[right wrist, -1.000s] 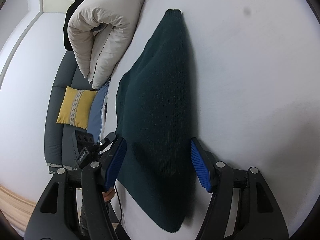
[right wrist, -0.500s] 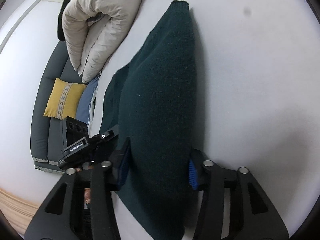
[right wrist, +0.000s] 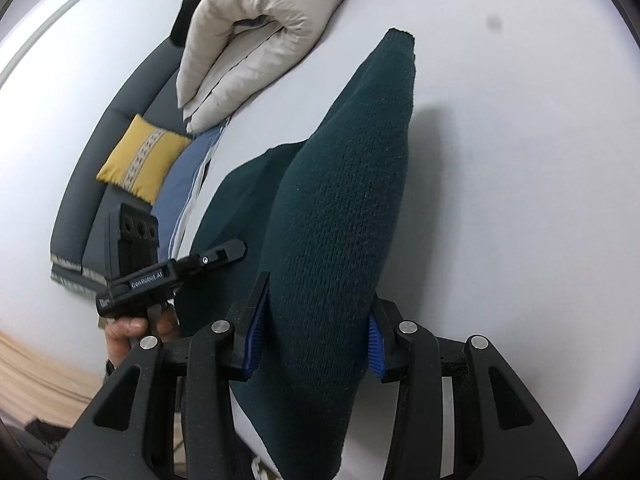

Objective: Fold small clothes

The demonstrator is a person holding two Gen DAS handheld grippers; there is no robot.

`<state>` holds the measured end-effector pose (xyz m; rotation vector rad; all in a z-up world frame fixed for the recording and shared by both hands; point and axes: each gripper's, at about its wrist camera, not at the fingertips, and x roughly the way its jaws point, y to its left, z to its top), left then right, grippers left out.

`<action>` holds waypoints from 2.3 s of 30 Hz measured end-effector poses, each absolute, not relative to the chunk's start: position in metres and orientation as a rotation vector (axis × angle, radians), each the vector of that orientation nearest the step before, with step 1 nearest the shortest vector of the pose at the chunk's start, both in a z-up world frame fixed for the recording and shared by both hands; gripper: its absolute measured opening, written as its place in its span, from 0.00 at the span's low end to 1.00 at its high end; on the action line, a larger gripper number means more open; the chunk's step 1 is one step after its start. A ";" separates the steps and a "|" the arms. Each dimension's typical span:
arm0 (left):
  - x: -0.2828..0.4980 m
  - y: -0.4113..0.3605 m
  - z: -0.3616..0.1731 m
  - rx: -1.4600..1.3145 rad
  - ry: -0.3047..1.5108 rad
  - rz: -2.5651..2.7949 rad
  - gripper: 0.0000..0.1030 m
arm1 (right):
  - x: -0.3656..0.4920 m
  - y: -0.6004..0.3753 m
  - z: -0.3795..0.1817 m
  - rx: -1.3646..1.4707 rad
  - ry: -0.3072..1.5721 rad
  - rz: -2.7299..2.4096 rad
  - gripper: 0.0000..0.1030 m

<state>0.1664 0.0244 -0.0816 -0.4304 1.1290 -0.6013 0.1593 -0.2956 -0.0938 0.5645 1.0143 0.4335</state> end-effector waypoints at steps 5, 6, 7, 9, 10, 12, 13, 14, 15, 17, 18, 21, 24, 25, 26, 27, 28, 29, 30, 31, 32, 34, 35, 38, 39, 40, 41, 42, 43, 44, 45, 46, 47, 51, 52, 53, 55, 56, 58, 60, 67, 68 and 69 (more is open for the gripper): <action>0.116 0.012 -0.087 -0.383 1.128 -0.605 0.26 | 0.093 -0.303 -0.103 0.590 1.003 0.432 0.37; 0.109 0.010 -0.092 -0.372 1.132 -0.598 0.26 | 0.083 -0.307 -0.108 0.596 1.003 0.426 0.37; 0.107 0.008 -0.099 -0.367 1.147 -0.592 0.27 | 0.074 -0.311 -0.116 0.600 1.006 0.422 0.37; 0.106 0.008 -0.120 -0.360 1.177 -0.550 0.28 | 0.061 -0.322 -0.135 0.605 1.022 0.396 0.37; 0.105 0.009 -0.125 -0.373 1.186 -0.544 0.30 | 0.056 -0.328 -0.148 0.632 1.036 0.380 0.38; 0.105 0.014 -0.138 -0.432 1.199 -0.552 0.34 | 0.045 -0.341 -0.169 0.731 1.027 0.383 0.39; 0.104 0.016 -0.139 -0.452 1.194 -0.553 0.36 | 0.038 -0.346 -0.173 0.760 0.997 0.393 0.39; 0.102 0.017 -0.139 -0.461 1.191 -0.550 0.36 | 0.032 -0.349 -0.173 0.767 0.980 0.390 0.40; 0.101 0.017 -0.138 -0.459 1.187 -0.546 0.37 | 0.028 -0.348 -0.172 0.762 0.972 0.382 0.41; 0.098 0.018 -0.135 -0.449 1.178 -0.533 0.40 | 0.022 -0.346 -0.168 0.730 0.970 0.366 0.44; 0.096 0.019 -0.134 -0.446 1.173 -0.525 0.41 | 0.020 -0.345 -0.167 0.725 0.971 0.357 0.45; 0.085 0.023 -0.124 -0.425 1.141 -0.489 0.42 | 0.005 -0.352 -0.159 0.731 0.963 0.321 0.46; 0.072 0.032 -0.107 -0.386 1.082 -0.449 0.42 | -0.009 -0.363 -0.148 0.745 0.925 0.252 0.46; 0.062 0.034 -0.097 -0.357 1.043 -0.428 0.45 | -0.015 -0.372 -0.143 0.743 0.910 0.224 0.48; 0.055 0.035 -0.090 -0.336 1.016 -0.416 0.51 | -0.025 -0.379 -0.138 0.738 0.890 0.191 0.48; 0.048 0.036 -0.082 -0.313 0.985 -0.404 0.54 | -0.036 -0.385 -0.132 0.736 0.869 0.163 0.48; 0.037 0.034 -0.071 -0.274 0.940 -0.385 0.61 | -0.046 -0.391 -0.127 0.732 0.854 0.145 0.48; 0.028 0.033 -0.062 -0.238 0.901 -0.367 0.65 | -0.056 -0.394 -0.119 0.715 0.837 0.122 0.48; 0.023 0.027 -0.053 -0.205 0.864 -0.350 0.68 | -0.062 -0.396 -0.113 0.695 0.826 0.109 0.48; 0.012 0.022 -0.041 -0.159 0.809 -0.334 0.75 | -0.070 -0.397 -0.103 0.658 0.810 0.090 0.48; 0.006 0.020 -0.034 -0.130 0.773 -0.323 0.81 | -0.076 -0.396 -0.095 0.622 0.796 0.077 0.48; -0.013 0.014 -0.018 -0.055 0.680 -0.278 0.91 | -0.085 -0.382 -0.073 0.531 0.762 0.059 0.48; -0.024 0.012 -0.008 -0.020 0.622 -0.254 0.99 | -0.092 -0.373 -0.061 0.481 0.738 0.043 0.52; -0.049 0.002 0.020 0.049 0.460 -0.190 1.00 | -0.112 -0.353 -0.030 0.344 0.663 -0.005 0.62; -0.053 -0.002 0.024 0.062 0.433 -0.179 1.00 | -0.122 -0.342 -0.017 0.280 0.622 -0.019 0.65; -0.060 -0.004 0.030 0.082 0.394 -0.157 1.00 | -0.129 -0.334 -0.007 0.244 0.596 -0.031 0.71; -0.069 -0.006 0.038 0.112 0.343 -0.119 1.00 | -0.139 -0.327 0.003 0.201 0.562 -0.049 0.76; -0.076 -0.007 0.044 0.136 0.305 -0.086 1.00 | -0.140 -0.318 0.014 0.165 0.526 -0.065 0.78; -0.082 -0.006 0.048 0.149 0.281 -0.064 1.00 | -0.134 -0.304 0.026 0.138 0.494 -0.077 0.84; -0.088 -0.006 0.054 0.162 0.249 -0.029 1.00 | -0.143 -0.299 0.035 0.114 0.456 -0.088 0.92; -0.092 -0.006 0.059 0.164 0.231 -0.013 1.00 | -0.152 -0.294 0.043 0.099 0.420 -0.103 0.96; -0.099 -0.003 0.066 0.157 0.213 0.004 1.00 | -0.158 -0.287 0.053 0.091 0.393 -0.118 1.00; -0.102 0.001 0.071 0.141 0.202 0.025 1.00 | -0.167 -0.283 0.061 0.084 0.348 -0.137 1.00; -0.107 0.012 0.085 0.100 0.200 -0.002 1.00 | -0.188 -0.265 0.087 0.041 0.282 -0.150 1.00; -0.107 0.012 0.087 0.109 0.198 -0.001 1.00 | -0.194 -0.261 0.093 0.031 0.272 -0.148 1.00; -0.108 0.011 0.087 0.131 0.196 0.000 1.00 | -0.201 -0.257 0.098 0.016 0.250 -0.148 1.00; -0.109 0.007 0.086 0.160 0.190 0.000 1.00 | -0.211 -0.245 0.110 -0.003 0.205 -0.156 1.00; -0.111 0.007 0.084 0.163 0.194 0.016 1.00 | -0.214 -0.241 0.113 -0.010 0.192 -0.157 1.00; -0.113 0.004 0.080 0.166 0.212 0.022 1.00 | -0.218 -0.234 0.118 -0.023 0.195 -0.134 1.00; -0.113 0.001 0.076 0.168 0.245 0.005 1.00 | -0.218 -0.226 0.117 -0.040 0.224 -0.124 1.00; -0.086 0.004 0.039 0.114 0.486 -0.007 1.00 | -0.184 -0.220 0.083 -0.013 0.464 -0.154 1.00; -0.081 0.006 0.031 0.106 0.532 -0.013 1.00 | -0.180 -0.221 0.077 -0.005 0.500 -0.169 1.00; -0.077 0.007 0.024 0.102 0.564 -0.017 1.00 | -0.174 -0.222 0.070 0.002 0.539 -0.185 1.00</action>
